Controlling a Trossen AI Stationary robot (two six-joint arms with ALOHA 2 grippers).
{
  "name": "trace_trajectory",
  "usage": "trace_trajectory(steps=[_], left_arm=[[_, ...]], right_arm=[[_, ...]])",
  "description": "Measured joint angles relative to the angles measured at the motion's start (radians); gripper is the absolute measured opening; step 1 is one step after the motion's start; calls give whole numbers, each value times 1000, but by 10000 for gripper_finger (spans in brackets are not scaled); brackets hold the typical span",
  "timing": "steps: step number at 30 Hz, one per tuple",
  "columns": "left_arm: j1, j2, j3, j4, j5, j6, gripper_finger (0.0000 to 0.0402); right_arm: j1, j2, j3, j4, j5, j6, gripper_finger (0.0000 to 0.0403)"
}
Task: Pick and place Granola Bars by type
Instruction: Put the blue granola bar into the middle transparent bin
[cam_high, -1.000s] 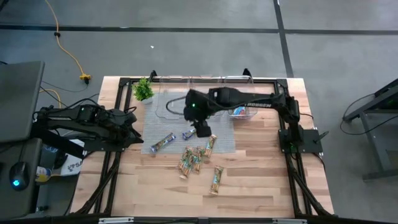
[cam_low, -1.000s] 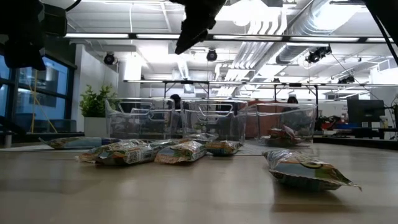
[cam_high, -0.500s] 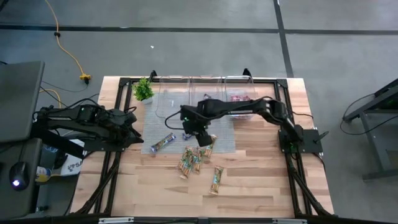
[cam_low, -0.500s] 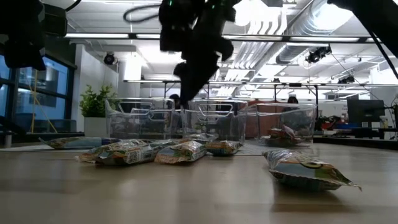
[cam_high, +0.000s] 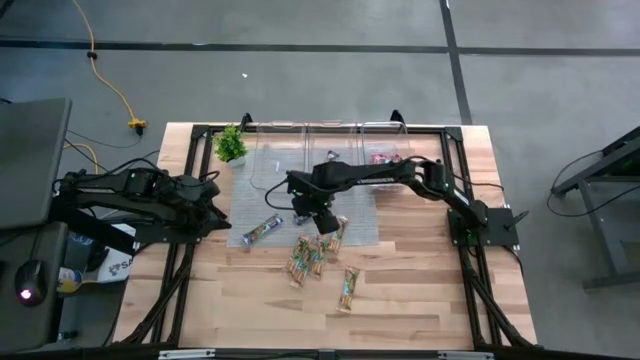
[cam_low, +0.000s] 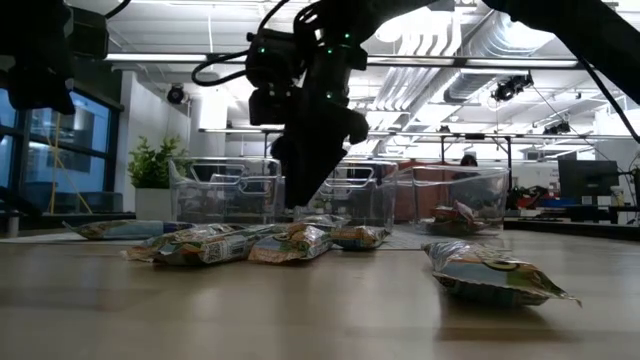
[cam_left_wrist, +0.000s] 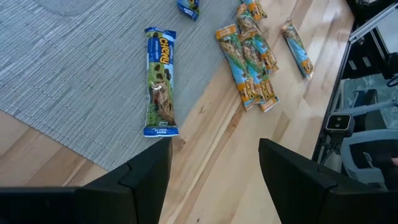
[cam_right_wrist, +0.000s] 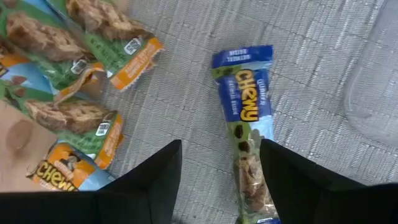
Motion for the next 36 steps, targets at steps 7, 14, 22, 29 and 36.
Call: trace_trajectory(steps=[7,14,22,29,36], left_arm=[[0,0,0,-6,-1,0,231],[0,0,0,-5,-16,0,231],[0,0,0,-5,-16,0,231],[0,0,0,-5,-16,0,231],[0,0,0,-5,-25,0,231]], right_arm=[[-22,0,0,2,-31,-17,202],[-30,2,-2,50,-29,-18,202],[4,2,-2,58,-23,-2,202],[49,2,-2,67,-27,4,202],[103,2,-2,89,4,-2,202]])
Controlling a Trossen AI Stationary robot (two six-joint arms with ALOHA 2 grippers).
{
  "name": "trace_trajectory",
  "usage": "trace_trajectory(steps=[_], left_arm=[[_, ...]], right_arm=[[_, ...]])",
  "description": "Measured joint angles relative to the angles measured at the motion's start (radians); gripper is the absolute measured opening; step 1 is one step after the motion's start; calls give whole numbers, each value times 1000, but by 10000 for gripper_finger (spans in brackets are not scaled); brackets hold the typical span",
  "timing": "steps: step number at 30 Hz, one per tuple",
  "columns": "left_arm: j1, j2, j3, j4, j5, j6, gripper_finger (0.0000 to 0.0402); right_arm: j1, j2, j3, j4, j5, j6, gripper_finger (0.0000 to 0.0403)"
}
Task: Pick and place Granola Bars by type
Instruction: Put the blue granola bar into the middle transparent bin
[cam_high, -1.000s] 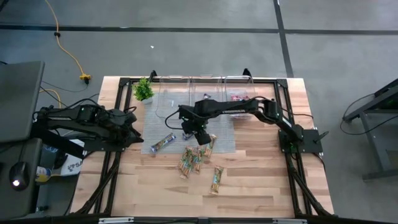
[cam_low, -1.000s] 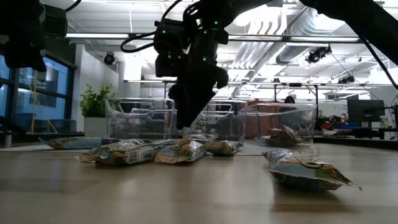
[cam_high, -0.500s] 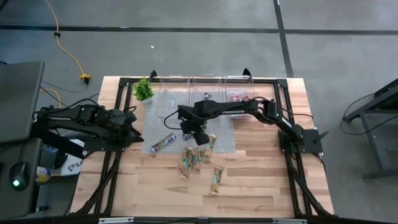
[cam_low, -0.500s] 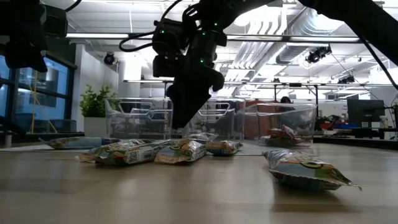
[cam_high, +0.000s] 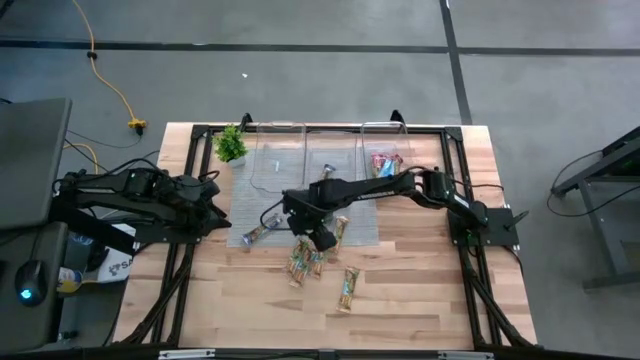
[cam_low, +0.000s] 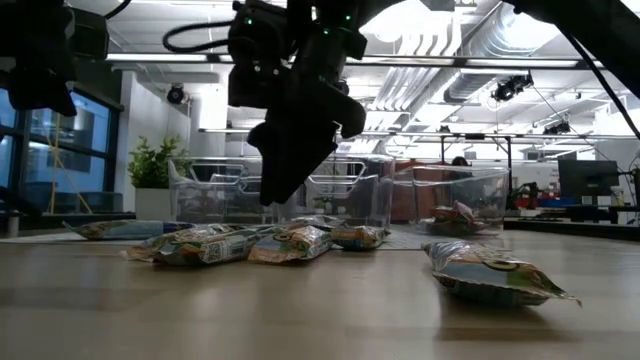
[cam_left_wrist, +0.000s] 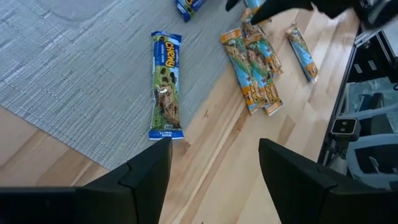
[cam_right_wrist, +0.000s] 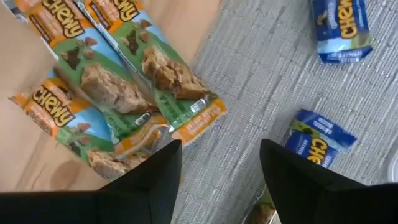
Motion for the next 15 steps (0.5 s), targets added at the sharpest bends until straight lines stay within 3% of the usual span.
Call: trace_trajectory(steps=[5,15], left_arm=[[0,0,0,0,-5,0,231],[0,0,0,0,-2,0,231]], right_arm=[[20,0,0,-11,105,0,202],[-28,-5,16,-63,158,78,202]])
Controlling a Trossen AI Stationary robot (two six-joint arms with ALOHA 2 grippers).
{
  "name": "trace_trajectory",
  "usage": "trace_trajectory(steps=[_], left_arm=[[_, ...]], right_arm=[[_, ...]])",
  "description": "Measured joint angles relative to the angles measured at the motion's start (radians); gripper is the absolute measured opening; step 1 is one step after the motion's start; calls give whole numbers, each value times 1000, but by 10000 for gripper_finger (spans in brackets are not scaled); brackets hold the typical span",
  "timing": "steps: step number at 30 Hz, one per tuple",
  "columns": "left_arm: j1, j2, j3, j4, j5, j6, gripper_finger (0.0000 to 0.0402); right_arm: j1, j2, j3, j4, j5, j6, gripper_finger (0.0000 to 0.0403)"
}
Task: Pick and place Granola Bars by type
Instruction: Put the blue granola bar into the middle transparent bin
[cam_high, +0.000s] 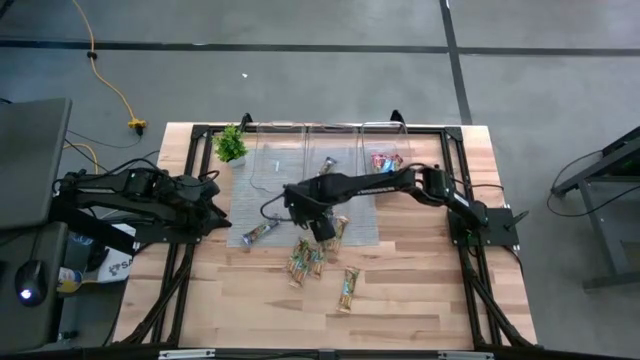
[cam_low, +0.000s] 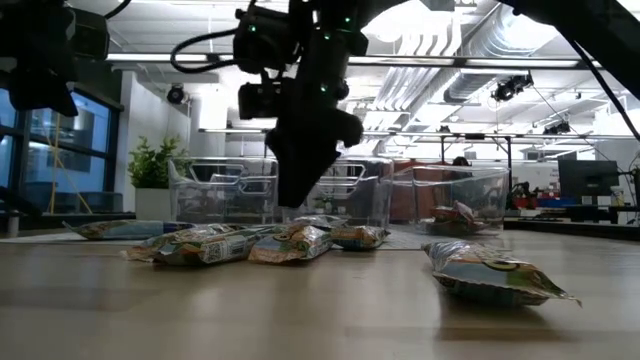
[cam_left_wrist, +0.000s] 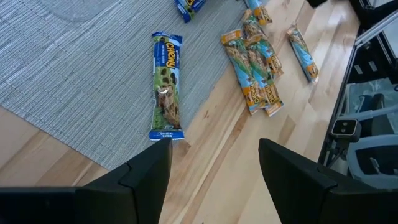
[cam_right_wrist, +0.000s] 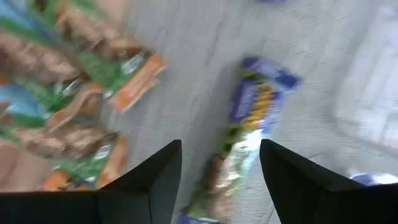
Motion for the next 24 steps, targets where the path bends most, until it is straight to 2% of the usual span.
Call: trace_trajectory(steps=[10,14,19,21,24], left_arm=[[0,0,0,0,1,0,231],[0,0,0,0,2,1,231],[0,0,0,-1,4,16,231],[0,0,0,-1,3,24,231],[0,0,0,0,-8,26,231]], right_arm=[[17,-11,160,-23,16,-8,202],[46,-12,213,-39,-44,36,202],[91,-3,213,-77,-85,62,202],[108,12,213,-77,-50,62,202],[131,49,212,-58,138,91,202]])
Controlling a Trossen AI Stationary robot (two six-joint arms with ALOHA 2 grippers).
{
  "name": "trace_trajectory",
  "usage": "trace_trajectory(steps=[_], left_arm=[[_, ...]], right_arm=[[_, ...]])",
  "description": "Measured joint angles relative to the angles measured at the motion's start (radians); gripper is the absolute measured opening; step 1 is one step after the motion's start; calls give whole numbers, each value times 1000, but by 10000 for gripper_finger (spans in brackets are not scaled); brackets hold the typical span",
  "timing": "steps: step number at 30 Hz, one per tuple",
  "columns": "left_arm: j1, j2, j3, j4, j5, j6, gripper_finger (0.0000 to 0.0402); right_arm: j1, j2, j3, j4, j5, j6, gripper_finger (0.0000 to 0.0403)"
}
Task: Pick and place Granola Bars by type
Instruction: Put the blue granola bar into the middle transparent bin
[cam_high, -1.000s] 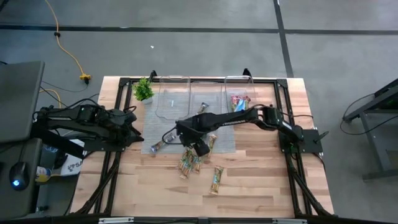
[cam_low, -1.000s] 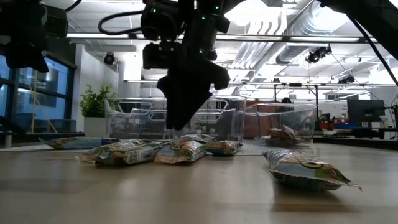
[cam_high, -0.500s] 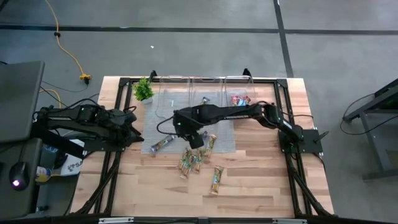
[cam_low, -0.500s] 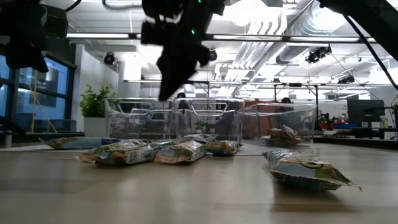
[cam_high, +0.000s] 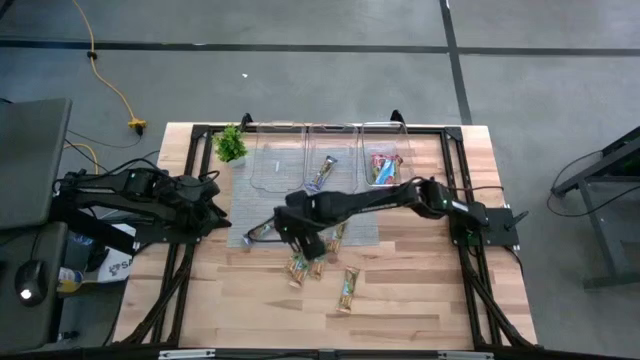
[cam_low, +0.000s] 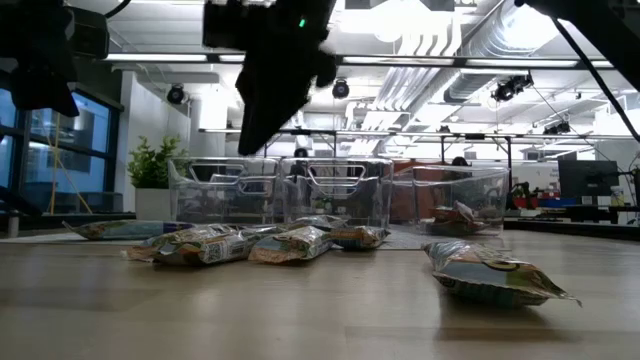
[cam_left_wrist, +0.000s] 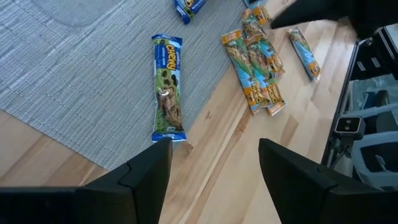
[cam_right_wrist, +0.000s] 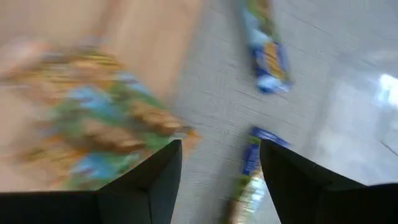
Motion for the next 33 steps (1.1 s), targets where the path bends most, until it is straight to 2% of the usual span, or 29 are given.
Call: trace_trajectory(steps=[1,5,7,10,21,27,33], left_arm=[[0,0,0,0,-2,0,231],[0,0,0,0,-2,-1,231],[0,0,0,0,-2,-3,231],[0,0,0,0,-4,-3,231],[0,0,0,0,1,9,231],[0,0,0,0,2,11,231],[0,0,0,0,1,12,231]], right_arm=[[3,13,0,6,46,29,202],[2,74,0,-17,70,224,202],[1,97,-1,-37,130,319,202],[1,112,-1,-25,195,394,202],[-25,114,-3,22,208,490,193],[-27,116,-59,63,168,492,180],[-26,114,-96,56,182,492,187]])
